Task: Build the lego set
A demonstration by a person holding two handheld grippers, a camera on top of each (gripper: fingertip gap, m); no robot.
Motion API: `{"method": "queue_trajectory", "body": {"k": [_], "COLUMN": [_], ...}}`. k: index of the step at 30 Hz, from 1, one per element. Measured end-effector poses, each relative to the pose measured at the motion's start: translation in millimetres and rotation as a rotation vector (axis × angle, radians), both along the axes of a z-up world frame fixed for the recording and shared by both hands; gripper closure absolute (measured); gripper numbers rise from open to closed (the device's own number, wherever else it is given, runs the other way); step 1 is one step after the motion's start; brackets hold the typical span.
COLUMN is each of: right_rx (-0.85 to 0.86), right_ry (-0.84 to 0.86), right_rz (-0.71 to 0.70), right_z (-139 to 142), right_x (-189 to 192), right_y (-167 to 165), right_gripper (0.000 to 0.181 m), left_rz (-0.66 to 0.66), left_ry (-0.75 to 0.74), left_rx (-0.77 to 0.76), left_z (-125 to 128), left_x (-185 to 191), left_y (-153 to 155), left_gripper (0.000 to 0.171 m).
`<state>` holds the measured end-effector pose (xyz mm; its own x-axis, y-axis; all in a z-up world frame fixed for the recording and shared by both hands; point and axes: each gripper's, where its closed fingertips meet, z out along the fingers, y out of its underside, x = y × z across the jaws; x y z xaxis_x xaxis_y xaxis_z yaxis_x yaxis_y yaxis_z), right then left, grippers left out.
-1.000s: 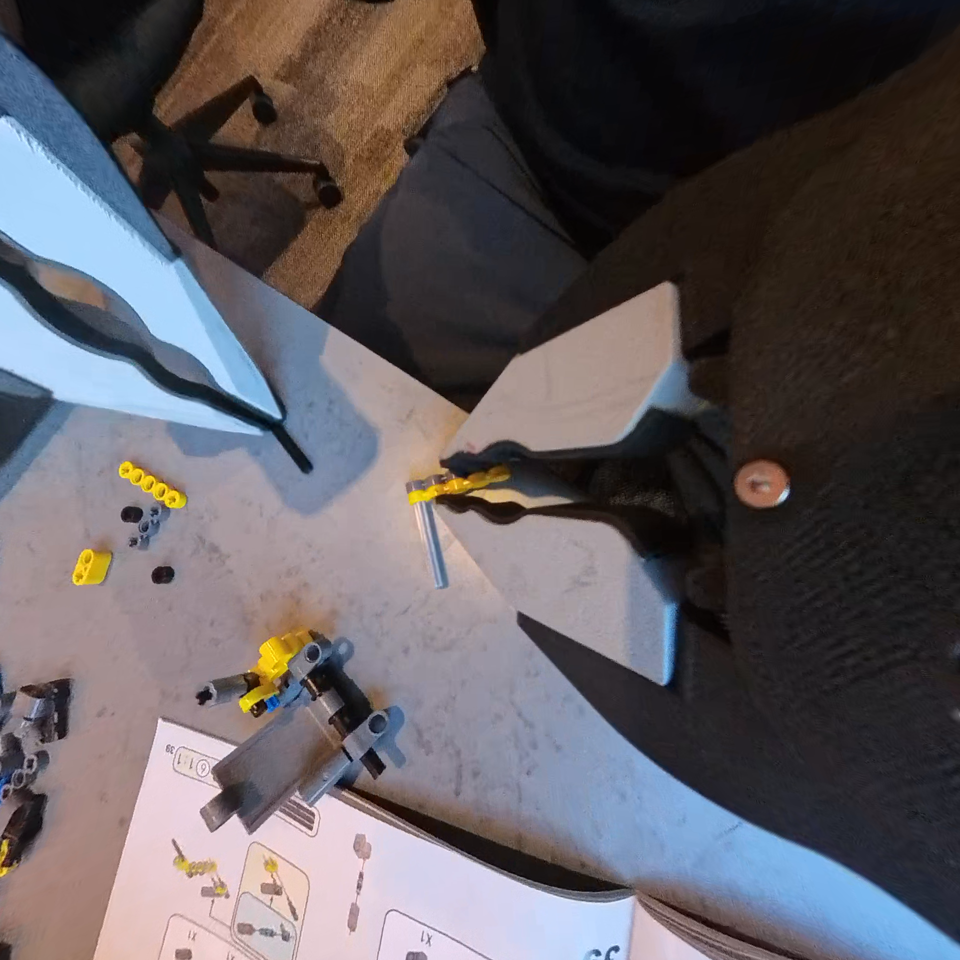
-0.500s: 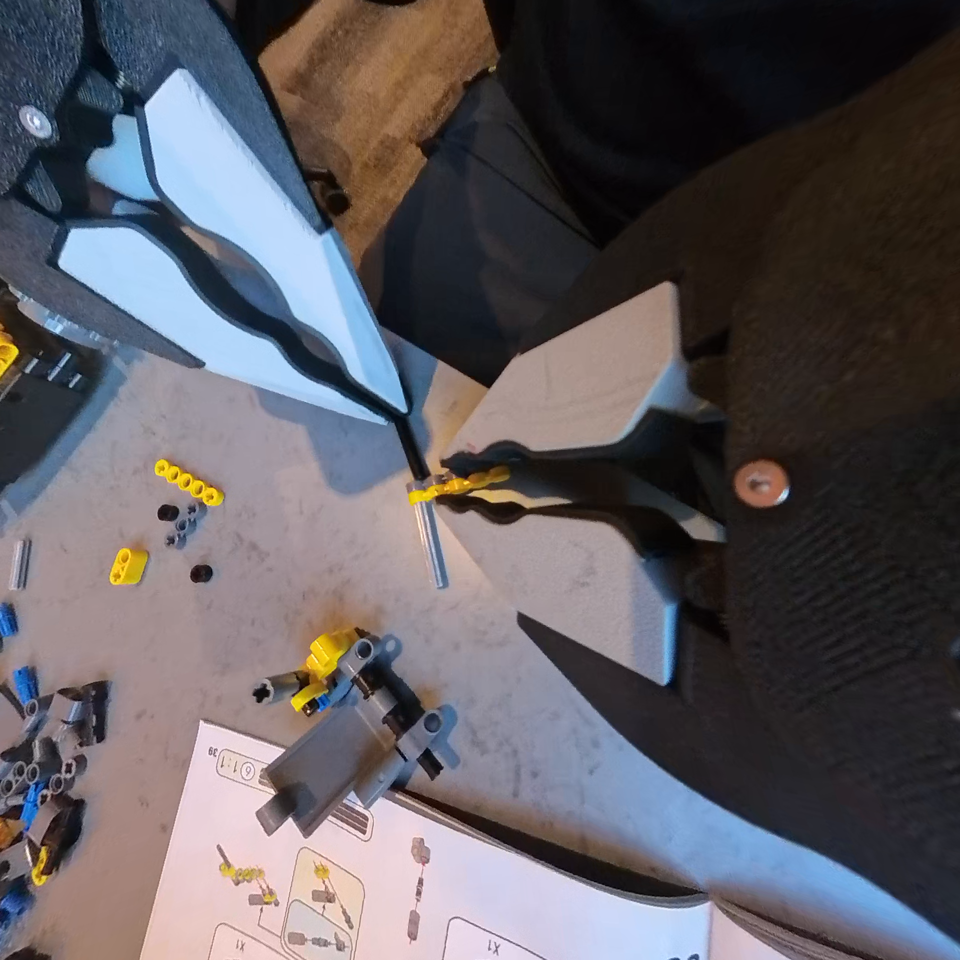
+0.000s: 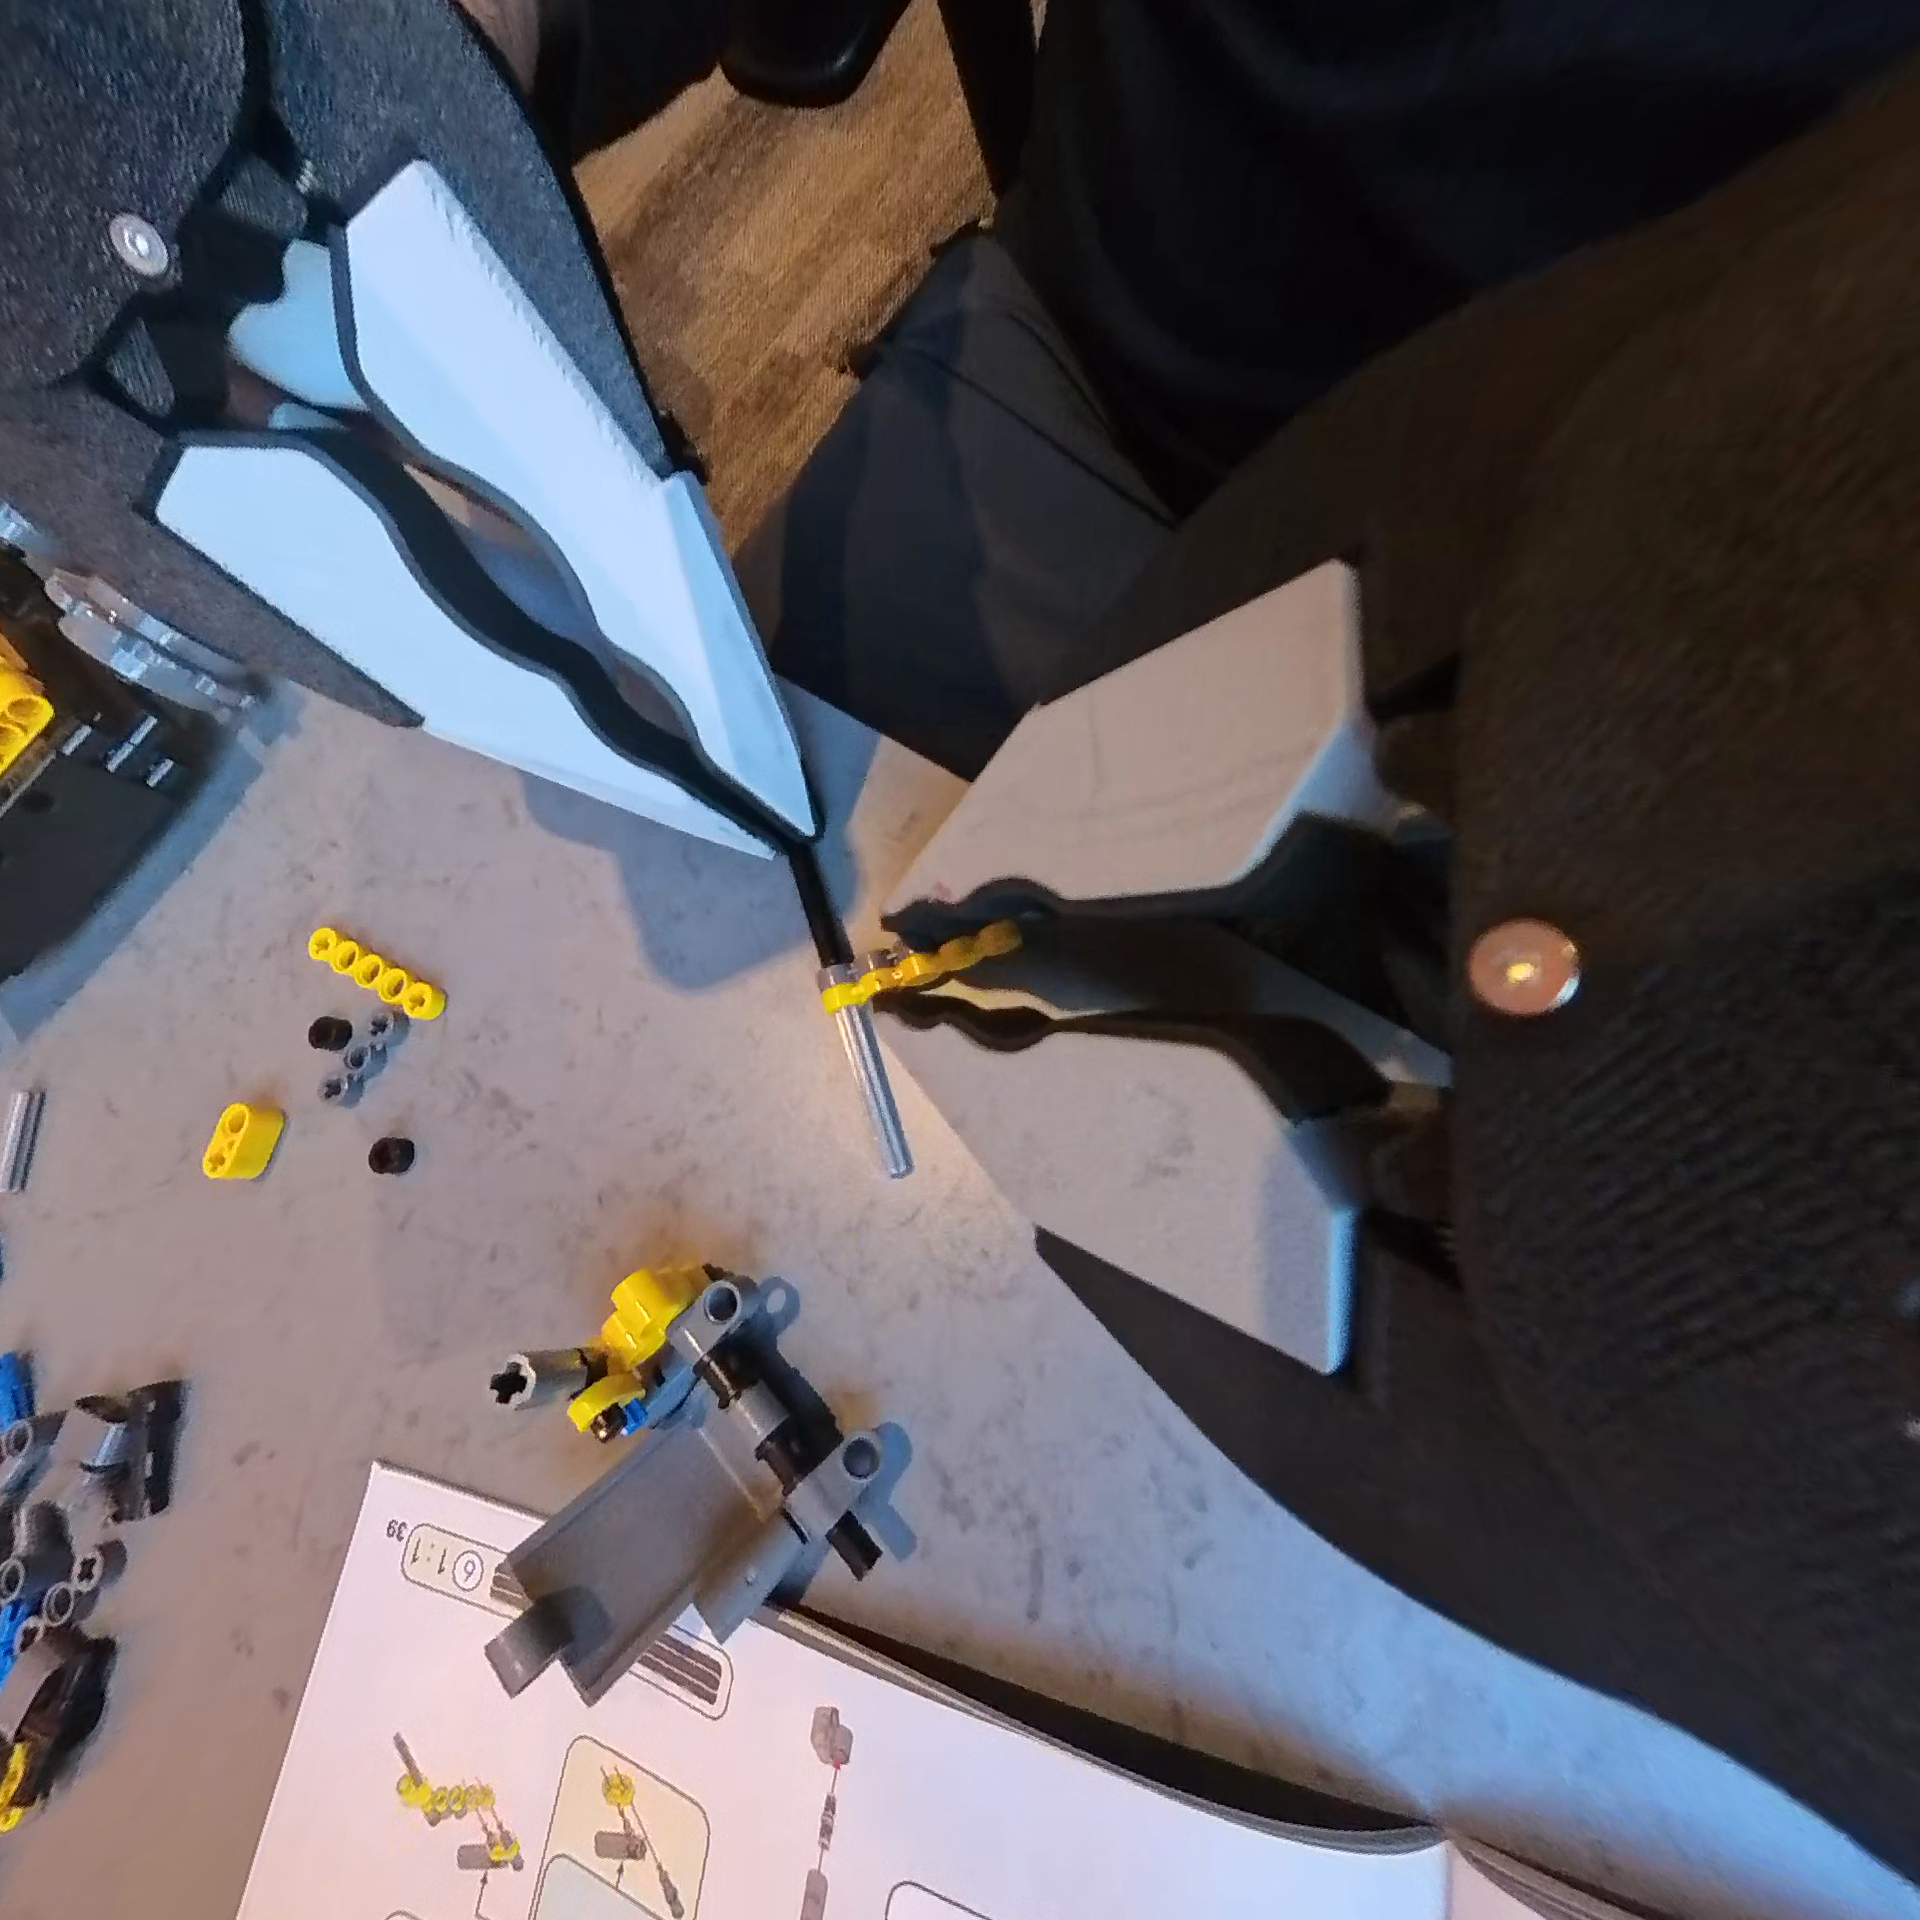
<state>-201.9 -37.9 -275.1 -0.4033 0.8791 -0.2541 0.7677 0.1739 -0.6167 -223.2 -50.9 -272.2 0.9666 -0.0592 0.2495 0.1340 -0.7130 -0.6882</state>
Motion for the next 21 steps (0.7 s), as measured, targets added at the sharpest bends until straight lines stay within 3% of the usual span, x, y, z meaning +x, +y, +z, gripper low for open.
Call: {"method": "queue_trajectory", "body": {"k": [7,21], "right_rx": [-0.003,-0.003], "right_ry": [-0.004,-0.029], "right_rz": [-0.009,-0.033], "right_z": [-0.1,-0.2], "right_x": [-0.8,-1.8], "right_y": [0.4,2.7], "right_gripper": [0.179,0.179], "left_rz": [-0.018,-0.031], "left_ry": [0.083,0.086], "left_rx": [-0.01,0.001], "left_z": [-1.1,-1.0], "left_x": [-1.8,-0.4], "left_y": [2.0,4.4], "left_gripper": [0.162,0.16]}}
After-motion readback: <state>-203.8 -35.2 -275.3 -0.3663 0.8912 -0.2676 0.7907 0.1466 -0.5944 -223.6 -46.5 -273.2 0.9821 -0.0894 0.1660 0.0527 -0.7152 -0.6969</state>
